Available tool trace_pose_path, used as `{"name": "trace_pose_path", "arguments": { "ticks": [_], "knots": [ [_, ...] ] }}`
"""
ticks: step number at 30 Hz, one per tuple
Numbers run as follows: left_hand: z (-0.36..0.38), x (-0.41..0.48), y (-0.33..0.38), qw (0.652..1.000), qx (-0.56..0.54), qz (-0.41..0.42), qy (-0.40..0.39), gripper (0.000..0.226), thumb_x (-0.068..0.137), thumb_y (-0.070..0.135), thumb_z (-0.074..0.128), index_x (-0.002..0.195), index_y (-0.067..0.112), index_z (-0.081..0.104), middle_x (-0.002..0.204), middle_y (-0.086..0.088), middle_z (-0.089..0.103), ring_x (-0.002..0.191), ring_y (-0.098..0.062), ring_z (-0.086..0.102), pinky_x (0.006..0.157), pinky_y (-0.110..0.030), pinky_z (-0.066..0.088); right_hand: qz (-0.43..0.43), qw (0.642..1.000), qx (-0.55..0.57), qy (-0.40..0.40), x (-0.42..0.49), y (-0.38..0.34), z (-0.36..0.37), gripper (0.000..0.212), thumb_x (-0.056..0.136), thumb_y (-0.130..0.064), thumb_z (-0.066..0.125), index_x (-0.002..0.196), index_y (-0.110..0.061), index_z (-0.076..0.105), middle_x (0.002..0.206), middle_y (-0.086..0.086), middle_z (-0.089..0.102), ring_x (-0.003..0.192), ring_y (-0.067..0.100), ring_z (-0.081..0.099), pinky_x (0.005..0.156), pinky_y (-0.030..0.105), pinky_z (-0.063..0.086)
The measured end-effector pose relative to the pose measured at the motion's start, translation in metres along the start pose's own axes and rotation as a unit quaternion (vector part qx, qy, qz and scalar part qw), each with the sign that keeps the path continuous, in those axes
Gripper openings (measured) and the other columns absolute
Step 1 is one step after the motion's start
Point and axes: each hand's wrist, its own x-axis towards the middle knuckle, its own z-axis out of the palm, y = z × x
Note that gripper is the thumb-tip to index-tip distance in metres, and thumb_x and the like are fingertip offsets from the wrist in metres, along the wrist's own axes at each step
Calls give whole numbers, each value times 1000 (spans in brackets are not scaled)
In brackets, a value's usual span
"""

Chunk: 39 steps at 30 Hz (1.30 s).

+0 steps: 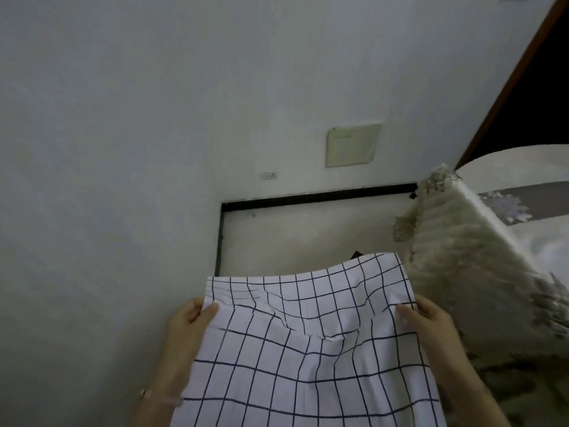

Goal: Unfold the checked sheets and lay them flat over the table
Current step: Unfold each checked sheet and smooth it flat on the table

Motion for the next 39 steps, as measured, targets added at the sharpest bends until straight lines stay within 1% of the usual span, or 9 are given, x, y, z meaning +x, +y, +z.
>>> {"name": "trace_pose_path", "arguments": {
  "ticks": [6,11,15,18,21,24,29,33,39],
  "knots": [
    [47,123,69,997,-6,43,-58,11,91,13,57,94,7,66,88,-8,71,79,-21,66,63,-27,50,-39,996,13,82,77,-70,8,17,89,-6,57,77,-14,66,67,7,60,57,10,59,48,14,45],
    [110,226,108,988,-8,48,-146,13,89,24,61,94,14,69,96,-7,73,90,-24,67,76,-35,51,-42,983,52,169,126,-96,2,23,90,-7,56,73,-19,64,64,-2,59,65,14,54,61,24,39],
    [181,299,153,969,-3,60,-239,19,87,30,63,95,14,69,99,-8,72,95,-26,66,88,-44,51,-41,960,68,270,160,-112,-7,21,91,-8,57,74,-19,63,51,-12,56,53,0,52,59,25,38],
    [240,336,198,942,-4,86,-324,16,88,28,62,94,14,68,95,-7,74,90,-23,67,78,-37,51,-41,933,93,345,174,-123,-17,17,91,-9,57,77,-15,64,54,-8,54,57,7,51,59,26,38],
    [293,349,239,908,-3,131,-397,15,90,22,59,93,10,66,90,-6,74,79,-12,68,67,-26,54,-39,906,121,404,174,-137,-31,13,90,-7,57,87,-14,68,67,6,59,58,8,57,55,24,46],
    [346,355,269,870,-15,157,-467,17,92,21,56,95,7,66,87,-2,75,73,-2,69,57,-11,53,-36,865,147,478,165,-143,-53,16,90,-10,58,89,-19,71,72,4,64,58,6,62,49,17,51],
    [441,347,300,813,-32,148,-561,14,91,23,58,94,12,67,85,1,76,76,-6,71,59,-15,55,-32,814,175,554,155,-144,-99,17,91,-11,56,94,-19,70,76,3,70,60,3,67,47,12,50],
    [518,329,310,790,-29,122,-599,9,89,23,61,87,18,68,88,-1,75,81,-9,71,63,-22,56,-16,784,217,582,159,-134,-143,13,89,-11,59,91,-17,70,71,-3,73,62,8,70,51,21,55],
    [618,286,314,772,5,127,-623,14,91,19,59,96,9,66,95,-8,70,83,-15,66,69,-27,52,0,765,215,607,175,-97,-220,12,90,-11,57,97,-12,67,64,-9,70,63,7,67,46,13,48]
  ]
}}
